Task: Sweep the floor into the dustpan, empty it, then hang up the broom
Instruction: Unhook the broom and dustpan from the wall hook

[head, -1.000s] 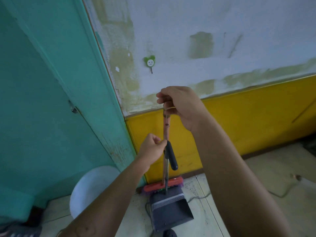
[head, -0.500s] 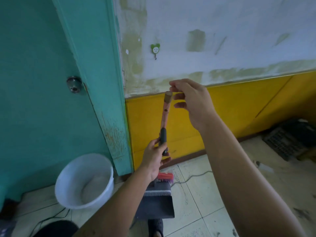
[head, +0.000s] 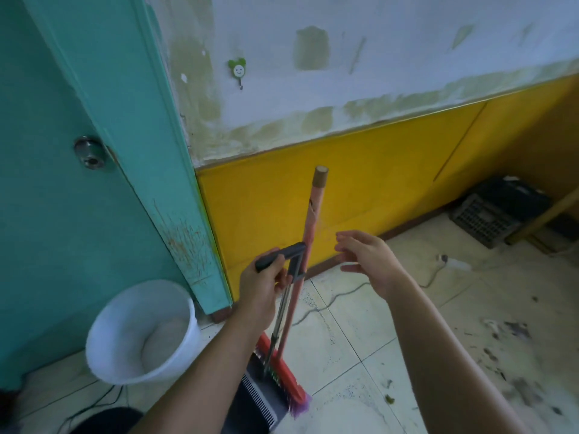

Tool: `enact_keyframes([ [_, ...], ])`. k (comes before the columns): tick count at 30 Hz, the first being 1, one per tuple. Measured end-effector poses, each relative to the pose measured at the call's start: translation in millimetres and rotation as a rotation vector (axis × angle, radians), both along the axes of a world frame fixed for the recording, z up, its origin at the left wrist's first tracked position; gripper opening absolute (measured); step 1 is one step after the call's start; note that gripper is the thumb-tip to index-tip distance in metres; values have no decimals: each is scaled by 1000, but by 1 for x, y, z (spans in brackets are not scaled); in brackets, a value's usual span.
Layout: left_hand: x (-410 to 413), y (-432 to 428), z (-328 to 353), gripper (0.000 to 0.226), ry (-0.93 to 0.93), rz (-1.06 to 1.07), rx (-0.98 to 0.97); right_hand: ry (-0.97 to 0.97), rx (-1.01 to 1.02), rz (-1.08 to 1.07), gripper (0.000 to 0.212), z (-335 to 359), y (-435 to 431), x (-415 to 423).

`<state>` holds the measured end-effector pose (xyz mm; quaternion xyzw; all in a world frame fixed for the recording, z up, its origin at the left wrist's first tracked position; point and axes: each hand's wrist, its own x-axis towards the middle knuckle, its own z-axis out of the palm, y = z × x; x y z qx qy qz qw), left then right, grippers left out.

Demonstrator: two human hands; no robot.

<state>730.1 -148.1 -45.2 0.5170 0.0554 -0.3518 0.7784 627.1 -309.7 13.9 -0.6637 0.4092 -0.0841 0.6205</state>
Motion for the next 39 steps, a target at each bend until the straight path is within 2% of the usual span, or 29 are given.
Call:
enact_keyframes([
  [5,-21,-7,-11,15,24,-40,-57,-60,-31,181,89,-8,-4,-9],
  [7,-28,-5,-18,17,-27,-55,-38,-181,-30,198,83,-2,-2,-4],
  [10,-41,-4,-22,30,-141,-61,73,-303,-31,239,45,11,5,2],
  [12,-50,-4,-22,36,-122,-5,81,-360,-19,254,26,16,13,-1],
  [17,-64,-6,-7,41,139,196,-143,-480,-34,188,49,15,53,-25],
  [20,-82,-12,5,33,251,250,-275,-529,-31,120,46,17,70,-38],
  [23,-101,-17,11,28,256,228,-252,-570,-38,138,42,27,78,-57],
  [26,-112,-23,15,33,252,210,-231,-596,-65,152,42,33,77,-76],
  [29,-128,-31,26,42,325,249,-225,-603,-106,179,41,39,74,-97],
  [33,-152,-38,33,41,382,272,-212,-583,-141,253,43,46,67,-126],
  [39,-187,-42,40,38,227,104,-141,-576,-68,384,59,51,58,-166],
])
